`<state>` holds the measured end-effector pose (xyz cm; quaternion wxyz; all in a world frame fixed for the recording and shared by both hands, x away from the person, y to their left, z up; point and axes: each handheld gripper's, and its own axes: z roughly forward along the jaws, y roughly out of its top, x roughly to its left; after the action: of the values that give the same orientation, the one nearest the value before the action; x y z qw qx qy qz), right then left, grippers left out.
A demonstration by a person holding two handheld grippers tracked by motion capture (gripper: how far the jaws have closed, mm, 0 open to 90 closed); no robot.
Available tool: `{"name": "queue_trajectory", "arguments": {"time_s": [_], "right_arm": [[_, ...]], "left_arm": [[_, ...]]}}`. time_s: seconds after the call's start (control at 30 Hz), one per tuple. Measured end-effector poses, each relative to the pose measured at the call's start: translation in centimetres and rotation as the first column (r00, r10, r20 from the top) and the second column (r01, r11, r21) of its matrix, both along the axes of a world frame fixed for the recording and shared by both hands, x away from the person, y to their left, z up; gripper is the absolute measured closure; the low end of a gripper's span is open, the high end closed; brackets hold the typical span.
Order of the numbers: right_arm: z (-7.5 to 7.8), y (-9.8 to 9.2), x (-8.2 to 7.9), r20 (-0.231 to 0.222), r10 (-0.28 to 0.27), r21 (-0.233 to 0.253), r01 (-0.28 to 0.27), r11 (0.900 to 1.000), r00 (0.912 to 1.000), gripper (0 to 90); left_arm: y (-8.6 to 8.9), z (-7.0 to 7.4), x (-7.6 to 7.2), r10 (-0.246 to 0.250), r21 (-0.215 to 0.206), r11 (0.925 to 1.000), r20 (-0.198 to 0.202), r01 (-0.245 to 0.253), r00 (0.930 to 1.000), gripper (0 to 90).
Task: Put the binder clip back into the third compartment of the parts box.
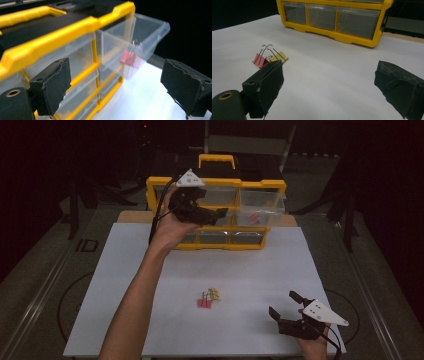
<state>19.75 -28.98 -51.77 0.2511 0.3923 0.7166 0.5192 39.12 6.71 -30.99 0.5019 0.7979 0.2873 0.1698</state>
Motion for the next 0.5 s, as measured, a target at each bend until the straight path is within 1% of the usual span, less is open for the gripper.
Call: {"name": "queue_trajectory", "arguments": {"time_s": [0.1,0.2,0.4,0.5], "right_arm": [[0.0,0.0,0.0,0.0,-0.002,0.001,0.002,1.0,1.0,8.4],[0.0,0.0,0.0,0.001,0.0,-0.002,0.0,1.0,1.0,8.4],[0.0,0.1,0.0,-0.001,-0.001,-0.005,0.001,1.0,1.0,8.4],[0.0,0.1,0.0,-0.001,-0.001,-0.005,0.001,1.0,1.0,8.3]], "left_arm": [[0.5,-0.6,-0.9,-0.004,0.013,0.9999,0.006,0.004,1.0,10.1],[0.9,-1.4,-1.7,-0.007,0.015,0.9999,0.006,0.007,1.0,10.1],[1.4,-3.1,-3.0,-0.017,0.062,0.9979,-0.002,0.017,0.9998,9.9],[1.7,-3.9,-3.6,-0.025,0.058,0.998,-0.007,0.025,0.9997,9.9]]}}
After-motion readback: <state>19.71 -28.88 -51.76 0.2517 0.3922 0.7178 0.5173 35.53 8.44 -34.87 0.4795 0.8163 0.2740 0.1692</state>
